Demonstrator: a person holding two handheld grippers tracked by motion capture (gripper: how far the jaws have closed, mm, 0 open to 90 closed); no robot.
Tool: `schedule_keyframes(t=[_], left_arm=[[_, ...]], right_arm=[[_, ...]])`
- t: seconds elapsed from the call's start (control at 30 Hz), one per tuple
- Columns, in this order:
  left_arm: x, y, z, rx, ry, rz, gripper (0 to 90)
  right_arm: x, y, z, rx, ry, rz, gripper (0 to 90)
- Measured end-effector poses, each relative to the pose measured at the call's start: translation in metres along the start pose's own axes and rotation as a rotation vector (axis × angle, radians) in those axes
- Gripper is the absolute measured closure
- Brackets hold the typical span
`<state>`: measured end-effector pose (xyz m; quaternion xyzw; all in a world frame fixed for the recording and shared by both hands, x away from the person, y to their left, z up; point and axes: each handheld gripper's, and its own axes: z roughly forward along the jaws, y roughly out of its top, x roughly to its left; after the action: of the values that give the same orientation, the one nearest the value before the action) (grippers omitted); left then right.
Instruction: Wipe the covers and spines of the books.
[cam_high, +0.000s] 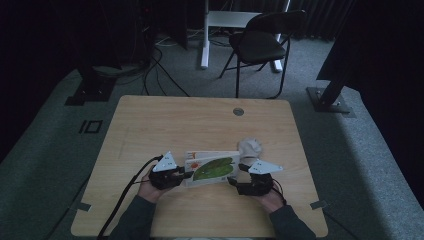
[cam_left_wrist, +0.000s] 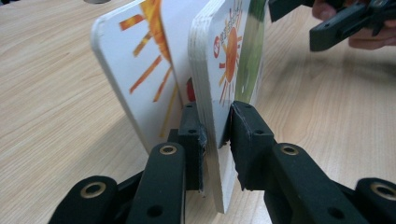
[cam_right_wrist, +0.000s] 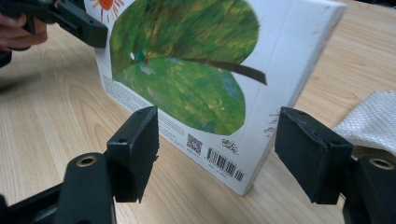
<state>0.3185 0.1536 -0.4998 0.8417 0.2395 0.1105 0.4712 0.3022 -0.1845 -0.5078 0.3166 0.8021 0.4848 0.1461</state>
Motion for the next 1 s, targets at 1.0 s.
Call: schedule_keyframes(t=[1.0], left_arm=[[0.002,-0.013,0.002,0.009,0.007,-0.023,72.3]], right_arm=[[-0.004,0.013,0.001,-0.076,-0.008,-0.035,32.7]])
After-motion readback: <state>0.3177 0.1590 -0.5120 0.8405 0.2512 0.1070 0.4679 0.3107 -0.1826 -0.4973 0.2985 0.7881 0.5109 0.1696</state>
